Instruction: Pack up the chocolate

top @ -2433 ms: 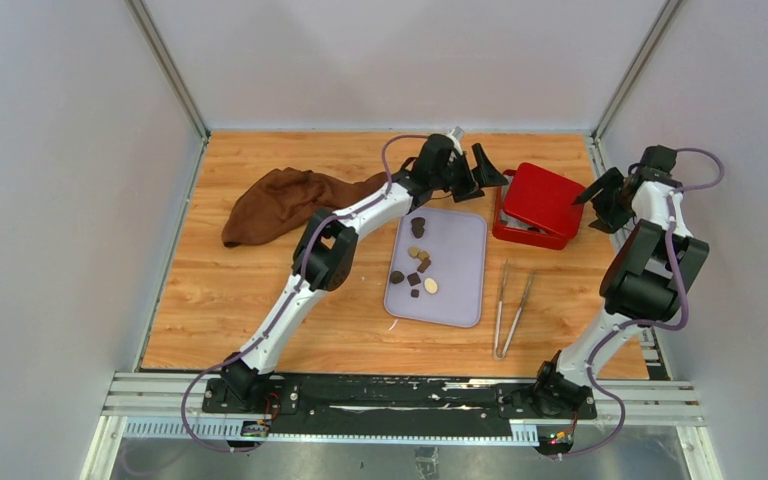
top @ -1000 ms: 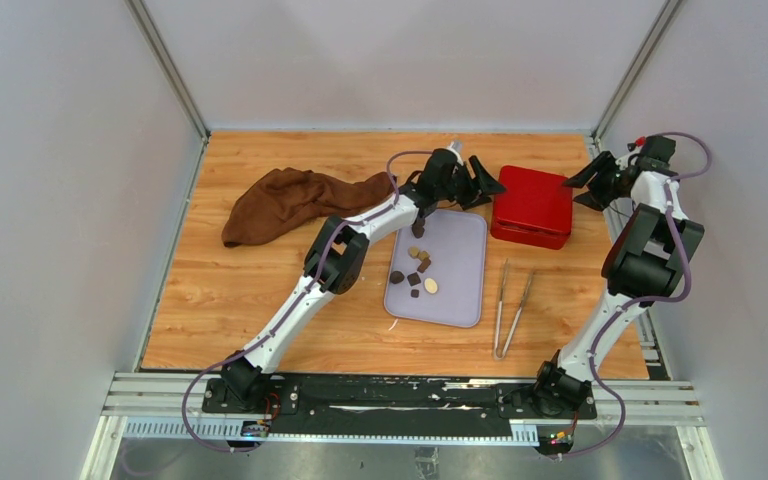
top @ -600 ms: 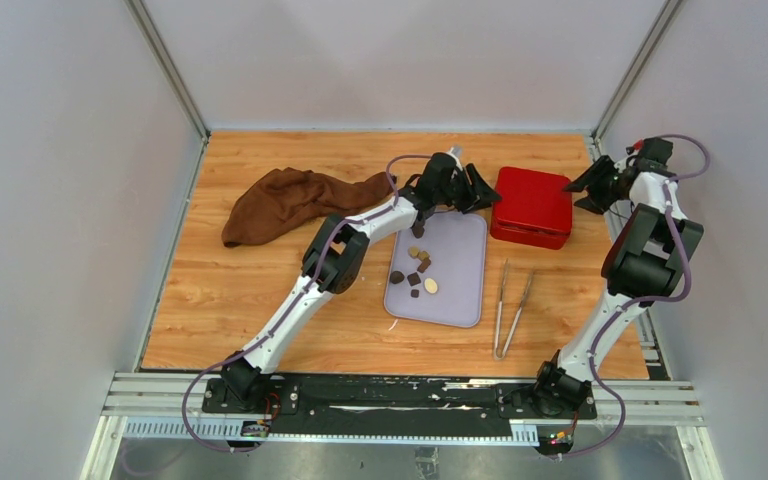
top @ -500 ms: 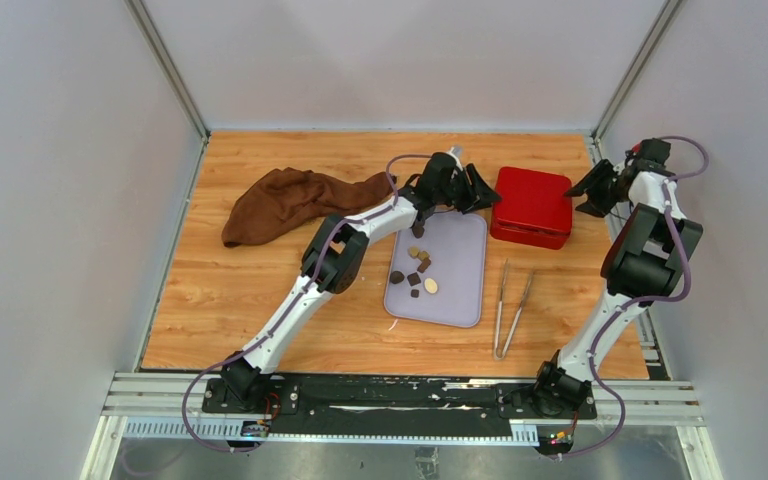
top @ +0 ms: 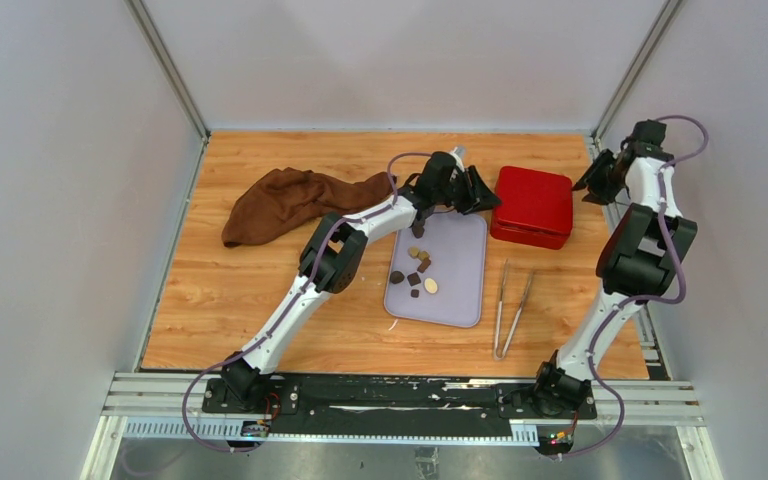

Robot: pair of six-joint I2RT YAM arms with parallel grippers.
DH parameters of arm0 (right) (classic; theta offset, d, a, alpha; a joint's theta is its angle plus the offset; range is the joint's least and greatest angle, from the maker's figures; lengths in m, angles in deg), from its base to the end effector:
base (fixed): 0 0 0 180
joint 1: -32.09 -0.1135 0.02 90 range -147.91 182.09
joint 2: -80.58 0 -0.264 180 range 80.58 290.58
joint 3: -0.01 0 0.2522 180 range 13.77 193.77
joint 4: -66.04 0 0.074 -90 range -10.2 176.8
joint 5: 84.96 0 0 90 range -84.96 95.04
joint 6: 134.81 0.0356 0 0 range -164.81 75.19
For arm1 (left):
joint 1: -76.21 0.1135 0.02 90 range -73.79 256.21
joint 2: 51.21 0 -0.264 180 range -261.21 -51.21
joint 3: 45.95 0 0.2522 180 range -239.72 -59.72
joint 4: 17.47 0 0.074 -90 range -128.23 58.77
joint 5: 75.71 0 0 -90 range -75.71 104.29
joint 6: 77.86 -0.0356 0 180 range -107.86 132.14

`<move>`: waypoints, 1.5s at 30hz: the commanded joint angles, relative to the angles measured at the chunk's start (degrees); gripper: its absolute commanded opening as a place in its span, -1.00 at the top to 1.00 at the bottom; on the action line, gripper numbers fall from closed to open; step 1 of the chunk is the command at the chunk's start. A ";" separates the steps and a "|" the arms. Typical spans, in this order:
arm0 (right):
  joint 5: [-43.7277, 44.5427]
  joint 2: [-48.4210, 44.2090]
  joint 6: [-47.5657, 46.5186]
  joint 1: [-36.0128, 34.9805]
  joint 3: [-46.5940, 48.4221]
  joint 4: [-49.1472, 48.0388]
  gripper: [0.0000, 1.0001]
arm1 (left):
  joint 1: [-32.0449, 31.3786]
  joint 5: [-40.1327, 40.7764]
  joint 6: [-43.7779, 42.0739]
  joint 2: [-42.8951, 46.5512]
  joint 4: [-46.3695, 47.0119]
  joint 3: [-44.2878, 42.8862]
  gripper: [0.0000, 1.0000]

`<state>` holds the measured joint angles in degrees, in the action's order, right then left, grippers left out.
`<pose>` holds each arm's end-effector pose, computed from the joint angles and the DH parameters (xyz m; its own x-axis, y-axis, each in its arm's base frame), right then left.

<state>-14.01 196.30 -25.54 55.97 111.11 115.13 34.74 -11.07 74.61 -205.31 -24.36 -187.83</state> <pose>0.4159 -0.1714 0.2443 -0.6278 0.6191 -0.4719 0.4377 0.7820 0.4437 0.4427 -0.4116 0.1407 -0.9129 -0.2626 -0.3124 0.1992 0.3813 -0.9027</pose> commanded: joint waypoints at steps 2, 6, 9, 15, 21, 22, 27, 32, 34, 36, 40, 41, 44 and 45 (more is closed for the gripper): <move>4.79 3.72 -1.08 -3.83 9.40 4.04 0.12 | -0.88 -2.03 -1.57 3.80 -0.16 0.46 0.11; 6.38 7.64 -0.15 -4.96 15.26 5.10 0.13 | -0.88 -2.80 -1.66 4.06 -0.11 0.32 0.11; 7.32 9.87 0.87 -5.04 18.69 4.14 0.21 | -0.87 -3.36 -1.70 4.12 -0.28 0.41 0.10; 8.88 16.82 2.20 -5.94 28.62 7.14 0.42 | -0.86 -3.81 -1.83 4.17 -0.64 0.60 0.09; 9.36 19.63 2.45 -6.90 29.79 6.64 0.43 | -0.80 -4.03 -1.60 3.93 -0.72 0.22 0.08; 9.08 19.74 2.47 -6.99 29.63 6.53 0.43 | -0.80 -4.12 -1.62 3.86 -0.72 0.15 0.08; 7.90 20.07 1.98 -7.33 28.60 5.94 0.44 | -0.72 -4.25 -1.81 3.76 -1.11 0.44 0.08; 7.63 19.81 1.39 -7.27 27.00 5.97 0.49 | -0.71 -4.49 -1.93 3.97 -1.07 0.89 0.08; 7.78 19.45 1.39 -7.32 26.08 5.77 0.50 | -0.72 -4.66 -2.07 4.07 -1.08 1.13 0.07; 7.80 19.13 1.22 -7.35 25.68 5.45 0.51 | -0.71 -4.92 -2.25 4.35 -1.09 1.55 0.06; 7.26 19.72 1.33 -7.30 26.42 5.45 0.51 | -0.71 -5.30 -2.53 5.06 -1.08 2.38 0.04; 7.03 20.00 1.52 -7.30 26.55 5.50 0.51 | -0.71 -5.56 -2.59 5.20 -1.11 2.53 0.04; 6.24 19.92 1.68 -7.35 26.18 5.46 0.56 | -0.71 -5.65 -3.15 6.45 -1.12 4.13 0.03; 6.26 19.71 1.64 -7.36 25.68 5.32 0.60 | -0.71 -5.56 -3.50 6.91 -1.09 5.12 0.03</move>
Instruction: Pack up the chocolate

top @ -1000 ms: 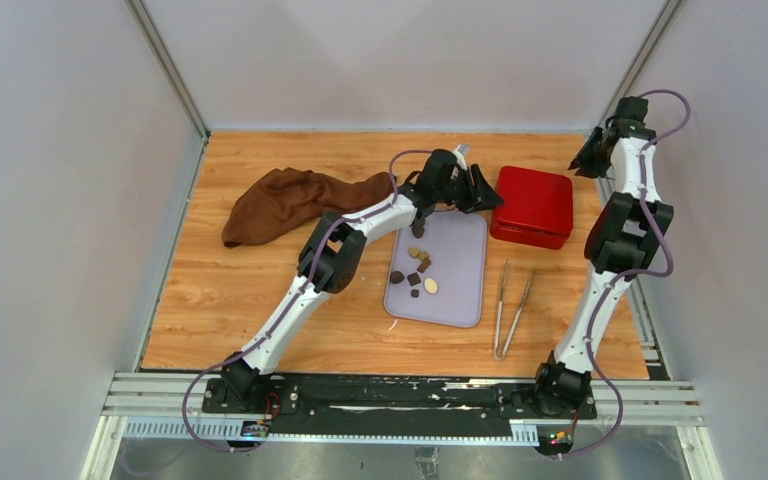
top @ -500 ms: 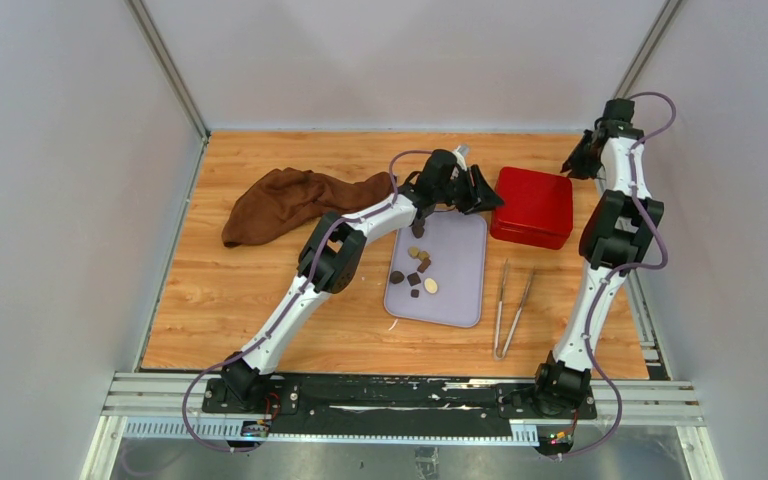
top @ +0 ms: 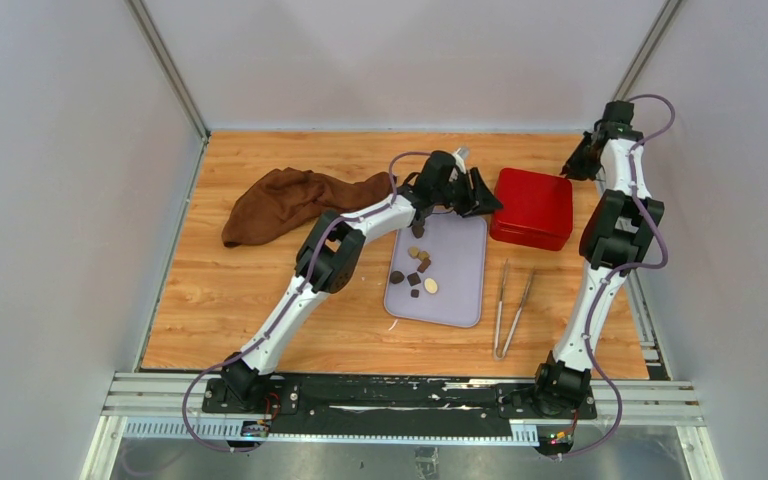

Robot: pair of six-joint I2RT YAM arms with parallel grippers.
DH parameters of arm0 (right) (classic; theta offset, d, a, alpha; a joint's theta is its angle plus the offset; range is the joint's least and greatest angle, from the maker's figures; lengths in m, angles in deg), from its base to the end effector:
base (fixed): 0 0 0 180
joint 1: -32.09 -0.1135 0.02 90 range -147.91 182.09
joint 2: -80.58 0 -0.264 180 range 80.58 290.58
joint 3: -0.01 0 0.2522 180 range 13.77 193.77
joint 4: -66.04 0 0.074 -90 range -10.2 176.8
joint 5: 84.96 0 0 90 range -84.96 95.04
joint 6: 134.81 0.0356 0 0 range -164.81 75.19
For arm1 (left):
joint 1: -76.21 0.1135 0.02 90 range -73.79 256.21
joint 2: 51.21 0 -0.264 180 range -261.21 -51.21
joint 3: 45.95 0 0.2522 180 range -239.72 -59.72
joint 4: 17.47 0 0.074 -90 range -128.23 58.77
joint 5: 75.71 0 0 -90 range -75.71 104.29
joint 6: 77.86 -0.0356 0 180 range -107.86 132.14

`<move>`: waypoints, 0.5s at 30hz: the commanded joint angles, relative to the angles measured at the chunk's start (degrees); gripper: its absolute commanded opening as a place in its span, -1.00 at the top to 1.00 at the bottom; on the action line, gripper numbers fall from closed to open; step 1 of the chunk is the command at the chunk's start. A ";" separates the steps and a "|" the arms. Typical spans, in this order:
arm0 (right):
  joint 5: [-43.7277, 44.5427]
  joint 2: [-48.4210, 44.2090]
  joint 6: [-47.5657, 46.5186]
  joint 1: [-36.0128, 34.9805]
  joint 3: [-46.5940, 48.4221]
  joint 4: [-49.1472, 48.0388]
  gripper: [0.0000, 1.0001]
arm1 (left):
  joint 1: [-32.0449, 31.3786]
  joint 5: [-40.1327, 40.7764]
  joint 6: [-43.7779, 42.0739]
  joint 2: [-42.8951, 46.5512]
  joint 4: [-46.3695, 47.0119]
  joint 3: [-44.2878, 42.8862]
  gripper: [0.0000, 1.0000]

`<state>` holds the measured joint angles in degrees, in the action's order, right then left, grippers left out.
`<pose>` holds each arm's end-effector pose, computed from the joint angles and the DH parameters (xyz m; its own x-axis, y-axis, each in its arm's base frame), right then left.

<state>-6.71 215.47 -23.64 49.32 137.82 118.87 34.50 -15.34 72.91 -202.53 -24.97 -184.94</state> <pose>0.5067 -0.1496 0.2301 -0.6219 0.5630 -0.5443 0.4175 0.8264 0.3778 0.4338 -0.4102 0.1507 -0.9314 -0.1860 -0.3130 0.2310 0.3627 -0.9028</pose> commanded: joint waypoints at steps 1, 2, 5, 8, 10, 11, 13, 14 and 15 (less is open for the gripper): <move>-1.13 0.12 -0.38 -0.71 -1.53 1.39 0.61 | -0.47 -1.23 -1.97 4.56 -0.53 2.77 0.02; -1.16 -0.22 -0.50 -0.78 -1.77 1.23 0.63 | -0.48 -1.25 -2.24 4.90 -0.51 3.44 0.02; -0.92 -1.20 -1.01 -0.73 -2.84 1.12 0.65 | -0.47 -1.46 -2.41 5.18 -0.55 4.33 -0.04; -0.71 -2.34 -1.15 -0.71 -3.81 0.81 0.69 | -0.47 -1.91 -2.29 4.97 -0.53 3.98 -0.08; -0.60 -2.79 -1.23 -0.66 -4.43 0.70 0.72 | -0.47 -2.00 -2.31 4.97 -0.48 3.91 -0.03; -0.56 -2.91 -1.32 -0.69 -4.69 0.74 0.74 | -0.47 -2.06 -2.32 4.99 -0.49 3.90 0.00; -0.64 -3.18 -1.38 -0.71 -5.31 0.63 0.78 | -0.50 -2.10 -2.41 5.16 -0.48 4.00 0.10; -0.62 -3.29 -1.35 -0.71 -5.42 0.55 0.80 | -0.48 -2.17 -2.55 5.35 -0.47 4.07 0.13; -0.70 -3.37 -1.37 -0.71 -5.67 0.57 0.81 | -0.47 -2.21 -2.61 5.43 -0.47 4.19 0.21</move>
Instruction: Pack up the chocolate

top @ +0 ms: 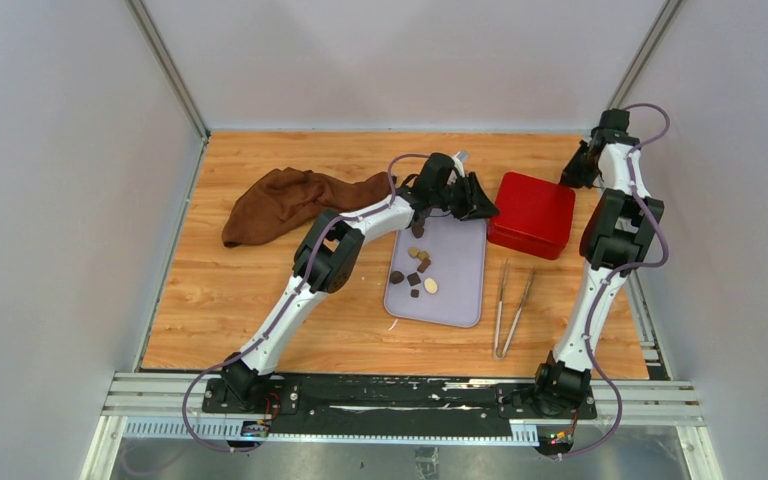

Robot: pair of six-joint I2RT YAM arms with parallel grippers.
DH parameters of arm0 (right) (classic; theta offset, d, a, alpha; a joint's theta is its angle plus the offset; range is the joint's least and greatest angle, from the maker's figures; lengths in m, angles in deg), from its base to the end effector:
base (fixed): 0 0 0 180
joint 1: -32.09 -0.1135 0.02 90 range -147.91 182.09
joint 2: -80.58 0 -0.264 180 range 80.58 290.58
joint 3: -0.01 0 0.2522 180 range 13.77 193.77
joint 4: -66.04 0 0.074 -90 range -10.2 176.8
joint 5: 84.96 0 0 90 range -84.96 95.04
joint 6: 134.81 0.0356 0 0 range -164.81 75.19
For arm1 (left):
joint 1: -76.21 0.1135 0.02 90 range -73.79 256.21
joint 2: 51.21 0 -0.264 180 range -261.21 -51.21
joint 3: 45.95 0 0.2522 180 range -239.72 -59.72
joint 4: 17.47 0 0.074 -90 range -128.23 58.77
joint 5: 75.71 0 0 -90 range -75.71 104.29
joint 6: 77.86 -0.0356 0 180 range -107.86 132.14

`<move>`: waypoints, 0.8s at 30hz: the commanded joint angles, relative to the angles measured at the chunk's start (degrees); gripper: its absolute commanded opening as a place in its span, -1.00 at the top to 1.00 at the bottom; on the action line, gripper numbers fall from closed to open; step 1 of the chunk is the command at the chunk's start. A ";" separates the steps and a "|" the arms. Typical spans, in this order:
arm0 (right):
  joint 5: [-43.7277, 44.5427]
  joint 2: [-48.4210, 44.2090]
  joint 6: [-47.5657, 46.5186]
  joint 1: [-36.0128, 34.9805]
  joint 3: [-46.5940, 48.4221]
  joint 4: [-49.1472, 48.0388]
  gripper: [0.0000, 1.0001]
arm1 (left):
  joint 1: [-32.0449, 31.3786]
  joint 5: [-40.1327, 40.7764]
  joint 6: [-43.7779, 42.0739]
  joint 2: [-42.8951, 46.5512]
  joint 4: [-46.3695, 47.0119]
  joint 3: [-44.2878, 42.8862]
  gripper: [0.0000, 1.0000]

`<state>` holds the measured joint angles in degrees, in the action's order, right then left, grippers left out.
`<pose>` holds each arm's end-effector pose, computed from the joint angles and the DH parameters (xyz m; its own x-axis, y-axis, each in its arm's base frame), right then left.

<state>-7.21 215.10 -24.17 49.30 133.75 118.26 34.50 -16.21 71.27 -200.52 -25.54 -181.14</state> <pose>0.5016 -0.1475 0.2114 -0.6550 0.5635 -0.5035 0.4253 0.8256 0.3707 0.4273 -0.4051 0.1472 -0.9379 -0.1548 -0.3106 0.2322 0.3853 -0.8931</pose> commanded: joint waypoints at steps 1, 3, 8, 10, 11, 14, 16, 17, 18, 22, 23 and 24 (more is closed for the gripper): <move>-0.15 -3.10 -0.91 -0.64 -1.74 1.13 0.83 | -0.47 -1.46 -0.96 3.55 0.06 0.46 0.26; -0.26 -3.33 -0.82 -0.68 -1.93 1.10 0.85 | -0.51 -1.72 -1.02 3.63 0.10 0.64 0.26; -0.43 -4.15 -0.61 -0.68 -2.94 1.00 1.00 | -0.56 -1.94 -1.12 4.27 0.11 1.56 0.26; -0.37 -4.42 -0.69 -0.68 -3.72 1.01 1.00 | -0.56 -2.25 -1.21 4.53 0.06 1.98 0.27; -0.37 -4.55 -0.76 -0.67 -4.11 0.97 1.00 | -0.56 -2.53 -1.26 4.76 0.02 2.22 0.27; -0.17 -4.81 -0.91 -0.69 -5.19 0.81 1.00 | -0.56 -3.14 -1.87 5.45 -0.18 3.00 0.25; -0.22 -4.94 -0.87 -0.64 -5.65 0.86 1.00 | -0.56 -3.25 -2.47 5.91 -0.83 3.36 0.24; -0.20 -5.10 -0.87 -0.68 -5.70 0.88 1.00 | -0.61 -3.39 -2.83 6.02 -1.36 3.25 0.24; -0.10 -5.16 -0.87 -0.62 -5.79 0.92 1.00 | -0.57 -3.50 -3.26 6.12 -1.85 3.34 0.25; 0.48 -5.85 -0.39 -0.57 -5.82 0.96 1.00 | -0.65 -3.93 -4.82 6.59 -3.82 3.71 0.33; 0.43 -5.96 -0.36 -0.59 -5.69 0.92 1.00 | -0.65 -4.07 -4.97 6.63 -4.11 3.80 0.38; 0.31 -6.06 -0.41 -0.58 -5.60 0.92 1.00 | -0.65 -4.19 -5.07 6.66 -4.33 3.77 0.38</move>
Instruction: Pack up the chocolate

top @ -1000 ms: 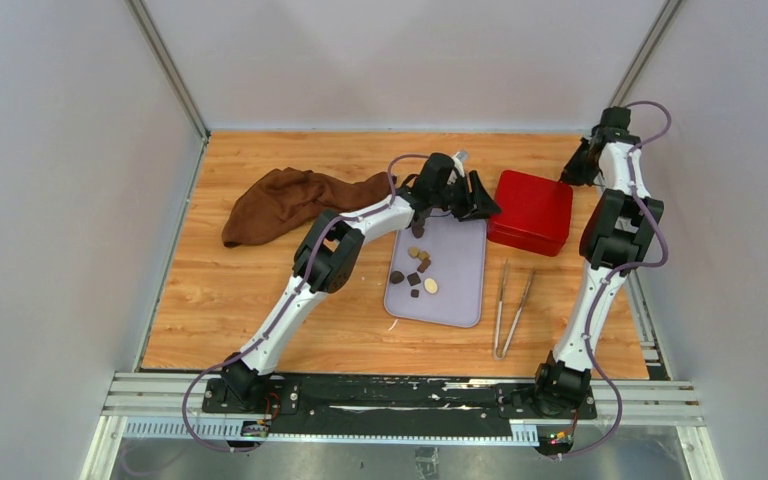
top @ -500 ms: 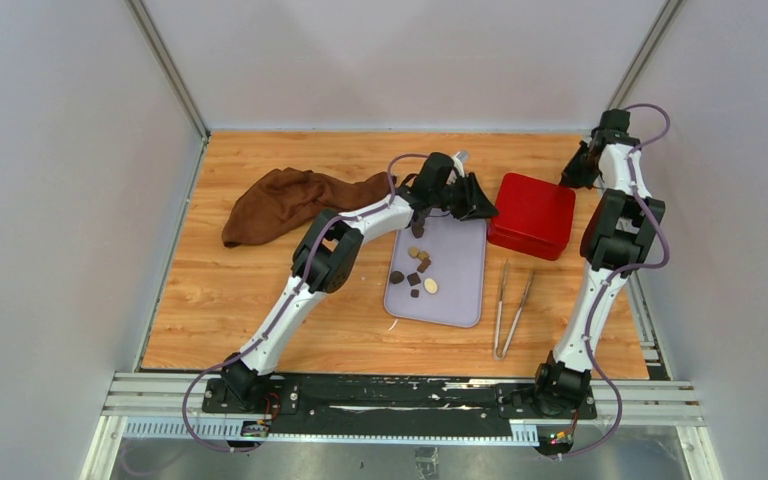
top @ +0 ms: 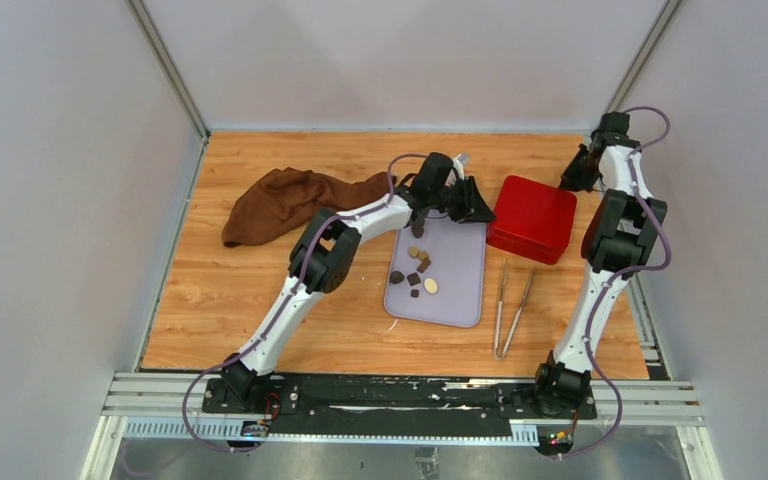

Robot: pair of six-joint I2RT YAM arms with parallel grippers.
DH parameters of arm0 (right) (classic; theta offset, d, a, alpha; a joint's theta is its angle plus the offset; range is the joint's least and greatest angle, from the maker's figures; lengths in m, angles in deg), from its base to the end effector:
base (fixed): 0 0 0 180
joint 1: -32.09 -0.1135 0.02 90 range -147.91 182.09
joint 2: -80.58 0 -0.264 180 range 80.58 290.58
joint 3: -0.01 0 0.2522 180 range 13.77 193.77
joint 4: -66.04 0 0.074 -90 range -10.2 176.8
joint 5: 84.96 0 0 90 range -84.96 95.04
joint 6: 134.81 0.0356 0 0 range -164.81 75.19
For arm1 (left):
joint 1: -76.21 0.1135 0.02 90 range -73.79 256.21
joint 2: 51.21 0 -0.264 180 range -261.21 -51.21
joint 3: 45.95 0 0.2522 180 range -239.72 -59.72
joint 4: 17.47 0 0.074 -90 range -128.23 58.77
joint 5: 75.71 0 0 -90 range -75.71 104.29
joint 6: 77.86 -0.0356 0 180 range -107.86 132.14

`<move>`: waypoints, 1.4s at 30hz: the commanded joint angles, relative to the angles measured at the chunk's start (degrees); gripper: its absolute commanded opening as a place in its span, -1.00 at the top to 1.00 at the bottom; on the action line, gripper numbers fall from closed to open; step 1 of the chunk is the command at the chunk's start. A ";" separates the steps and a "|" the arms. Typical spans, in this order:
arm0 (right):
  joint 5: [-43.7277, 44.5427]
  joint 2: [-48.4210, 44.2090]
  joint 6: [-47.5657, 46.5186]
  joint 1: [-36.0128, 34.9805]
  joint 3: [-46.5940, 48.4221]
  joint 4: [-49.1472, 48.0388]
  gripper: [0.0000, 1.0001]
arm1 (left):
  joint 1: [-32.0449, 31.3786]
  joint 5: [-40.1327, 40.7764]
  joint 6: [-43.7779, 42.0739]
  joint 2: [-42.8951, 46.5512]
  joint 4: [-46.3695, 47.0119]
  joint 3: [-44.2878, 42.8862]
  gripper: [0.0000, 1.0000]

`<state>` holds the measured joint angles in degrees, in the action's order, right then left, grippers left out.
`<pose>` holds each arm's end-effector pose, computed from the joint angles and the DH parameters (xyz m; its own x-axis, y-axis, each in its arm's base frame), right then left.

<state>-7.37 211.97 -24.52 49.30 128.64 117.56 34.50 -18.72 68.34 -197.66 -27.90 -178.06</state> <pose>0.4894 -0.1436 0.2111 -0.6688 0.5617 -0.4871 0.4276 0.8265 0.3661 0.4191 -0.3995 0.1534 -0.9445 -0.0916 -0.3154 0.2559 0.3968 -0.8815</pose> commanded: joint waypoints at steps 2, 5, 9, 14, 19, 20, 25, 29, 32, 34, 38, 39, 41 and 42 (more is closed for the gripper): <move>0.49 -3.15 -0.03 -0.59 -0.35 1.73 1.00 | -0.73 -1.99 -2.14 3.87 -2.18 0.58 0.38; 0.76 -3.65 -0.02 -0.50 -0.42 1.96 1.00 | -0.74 -2.10 -2.79 4.44 -2.83 0.36 0.38; 1.60 -3.86 -0.15 0.06 -0.35 2.63 1.00 | -0.74 -2.18 -4.56 4.98 -6.41 -0.90 0.32; 1.61 -3.02 -0.49 0.86 0.53 3.89 1.00 | -0.74 -0.72 -6.90 7.81 -8.58 0.91 0.08; -1.21 -1.48 -0.86 0.57 2.19 4.00 1.00 | -0.86 0.98 -9.97 10.05 -12.46 1.87 0.04; -1.65 -1.18 -0.85 0.53 2.58 3.94 1.00 | -1.03 0.82 -10.24 10.64 -12.55 2.63 0.04; -6.05 3.14 -0.70 -0.16 9.78 5.54 1.00 | -2.28 0.45 -11.27 15.28 -10.97 9.33 0.07; -8.05 6.69 -0.47 -1.71 14.72 8.33 0.99 | -2.41 0.56 -10.44 16.82 -8.79 13.25 0.09; -9.74 7.95 -0.54 -2.79 14.60 8.92 0.99 | -2.41 0.16 -10.59 16.65 -9.13 13.32 0.10; -10.51 8.22 -1.11 -3.42 14.21 9.37 0.99 | -2.41 0.22 -10.82 16.56 -9.41 13.24 0.10; -12.49 7.31 -1.50 -3.64 12.22 9.44 0.99 | -2.41 0.32 -11.18 16.30 -9.92 13.05 0.10; -12.92 6.77 -1.78 -3.56 11.65 9.44 0.99 | -2.41 0.40 -11.19 16.29 -9.92 13.05 0.10; -13.42 5.64 -2.06 -3.56 10.15 9.29 0.99 | -2.40 0.48 -11.22 16.16 -9.84 13.05 0.10; -13.70 5.09 -2.17 -3.45 9.39 9.11 0.99 | -2.41 0.49 -11.16 16.05 -9.76 12.93 0.10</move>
<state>-18.71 219.21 -25.35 45.69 140.73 124.77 32.25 -18.03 58.16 -182.38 -37.85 -164.79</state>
